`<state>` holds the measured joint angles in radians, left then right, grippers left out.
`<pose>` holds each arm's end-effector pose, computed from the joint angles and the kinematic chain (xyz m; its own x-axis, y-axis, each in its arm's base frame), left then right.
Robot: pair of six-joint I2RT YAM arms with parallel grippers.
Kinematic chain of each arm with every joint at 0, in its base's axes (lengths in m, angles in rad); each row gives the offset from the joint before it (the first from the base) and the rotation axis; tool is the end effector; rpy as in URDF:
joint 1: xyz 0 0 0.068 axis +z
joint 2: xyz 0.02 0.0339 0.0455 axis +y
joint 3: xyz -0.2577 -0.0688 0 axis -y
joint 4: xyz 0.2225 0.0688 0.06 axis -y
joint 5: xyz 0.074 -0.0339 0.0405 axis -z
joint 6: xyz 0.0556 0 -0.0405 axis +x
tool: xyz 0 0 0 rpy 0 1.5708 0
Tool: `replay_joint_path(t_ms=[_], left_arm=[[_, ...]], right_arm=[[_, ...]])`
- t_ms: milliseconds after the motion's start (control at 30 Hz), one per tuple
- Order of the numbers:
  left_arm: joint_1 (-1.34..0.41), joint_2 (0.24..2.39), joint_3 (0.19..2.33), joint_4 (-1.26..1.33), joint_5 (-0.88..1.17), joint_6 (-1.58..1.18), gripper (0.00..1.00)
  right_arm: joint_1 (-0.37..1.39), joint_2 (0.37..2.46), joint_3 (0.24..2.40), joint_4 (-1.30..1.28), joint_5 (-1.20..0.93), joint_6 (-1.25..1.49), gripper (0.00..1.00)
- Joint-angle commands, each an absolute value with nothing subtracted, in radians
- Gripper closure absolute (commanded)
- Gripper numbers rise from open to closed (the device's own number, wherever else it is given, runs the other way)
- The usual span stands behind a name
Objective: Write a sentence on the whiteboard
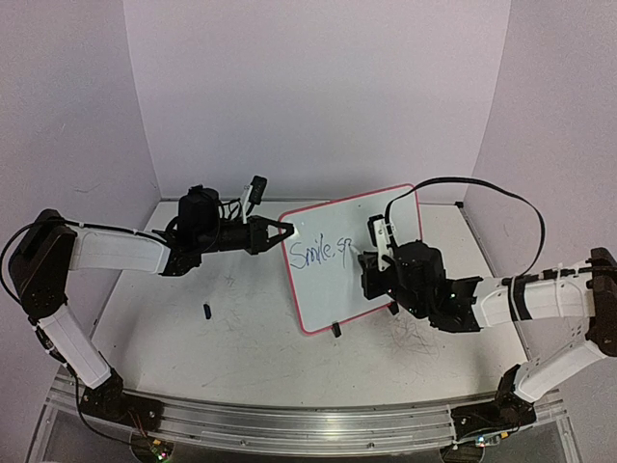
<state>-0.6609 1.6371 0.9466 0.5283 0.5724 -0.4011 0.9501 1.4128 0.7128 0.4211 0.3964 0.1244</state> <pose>0.2704 -0.2484 0.2557 -0.4836 -0.0397 -0.8744 0.8138 0.3476 -0.4658 0.1970 0.2387 0.2361 -0.2252 -0.1182 -0.9671 -0.5105 0.8598 0.0138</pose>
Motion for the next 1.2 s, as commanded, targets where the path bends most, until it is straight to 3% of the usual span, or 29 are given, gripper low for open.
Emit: replay_joint_path(t_ms=[0,300,533,1167], left_arm=[[-0.675,1.638,0.932,0.419,0.582,-0.325,1.0],[-0.675,1.642,0.935,0.418,0.585,-0.327,1.0],[-0.675,1.634,0.932,0.419,0.579,-0.321,1.0],[-0.675,1.64,0.936,0.419,0.579,-0.315,1.0]], right_arm=[[0.96,1.407,0.716,0.4,0.388,0.137,1.0],[0.963,1.4,0.726,0.455,0.345,0.12,1.0],[0.932,1.24,0.62,0.463,0.382,0.091,1.0],[0.911,1.279,0.632,0.496,0.289,0.009,1.0]])
